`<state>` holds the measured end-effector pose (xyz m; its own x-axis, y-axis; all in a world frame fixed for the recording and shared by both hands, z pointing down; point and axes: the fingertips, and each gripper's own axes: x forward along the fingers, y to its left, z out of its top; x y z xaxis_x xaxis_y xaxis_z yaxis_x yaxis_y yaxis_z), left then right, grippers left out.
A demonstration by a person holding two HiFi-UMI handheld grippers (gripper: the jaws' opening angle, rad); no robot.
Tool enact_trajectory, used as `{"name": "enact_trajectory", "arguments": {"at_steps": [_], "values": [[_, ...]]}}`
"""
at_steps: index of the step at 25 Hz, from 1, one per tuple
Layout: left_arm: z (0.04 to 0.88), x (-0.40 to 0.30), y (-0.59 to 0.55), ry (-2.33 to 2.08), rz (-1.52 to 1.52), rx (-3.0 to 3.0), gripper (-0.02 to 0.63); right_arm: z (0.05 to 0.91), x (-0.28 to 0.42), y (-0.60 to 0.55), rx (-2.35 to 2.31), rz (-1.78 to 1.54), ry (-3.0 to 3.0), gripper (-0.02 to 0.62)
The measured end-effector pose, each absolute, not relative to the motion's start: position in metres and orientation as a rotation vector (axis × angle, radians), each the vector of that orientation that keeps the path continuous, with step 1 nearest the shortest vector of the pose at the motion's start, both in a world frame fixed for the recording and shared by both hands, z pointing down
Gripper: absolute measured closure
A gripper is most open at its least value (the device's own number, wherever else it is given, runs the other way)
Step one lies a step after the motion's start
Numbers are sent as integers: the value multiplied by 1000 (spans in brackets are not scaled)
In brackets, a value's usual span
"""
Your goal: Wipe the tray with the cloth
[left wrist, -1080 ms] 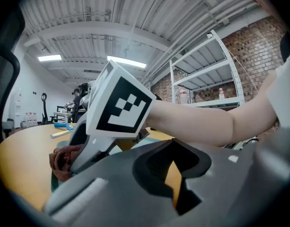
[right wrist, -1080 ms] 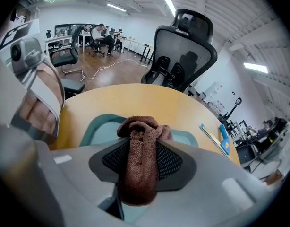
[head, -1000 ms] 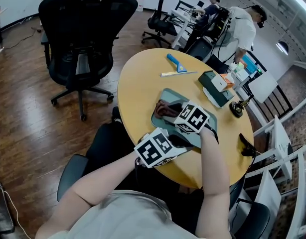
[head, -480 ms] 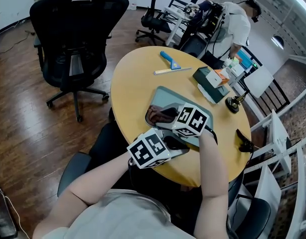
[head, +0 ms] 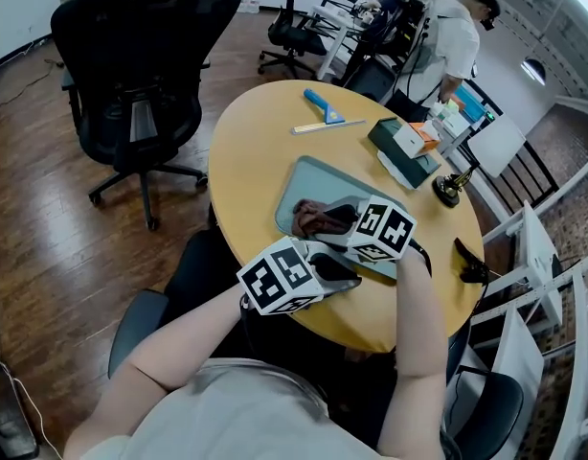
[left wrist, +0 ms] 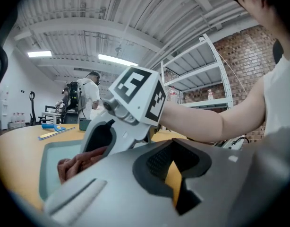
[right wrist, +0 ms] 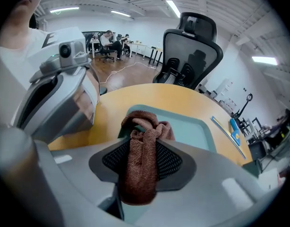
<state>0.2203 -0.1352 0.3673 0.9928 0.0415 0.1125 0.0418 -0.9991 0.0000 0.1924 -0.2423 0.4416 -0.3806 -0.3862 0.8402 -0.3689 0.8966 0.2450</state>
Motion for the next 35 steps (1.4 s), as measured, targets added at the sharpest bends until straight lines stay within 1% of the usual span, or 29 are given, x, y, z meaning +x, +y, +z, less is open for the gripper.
{"name": "enact_trajectory", "arguments": {"at_steps": [12, 35], "values": [[367, 220, -138, -64, -168, -3137, 606, 443, 268, -208, 726, 48, -1988, 442], [369, 224, -140, -64, -183, -3141, 606, 447, 357, -180, 921, 117, -1895, 442]]}}
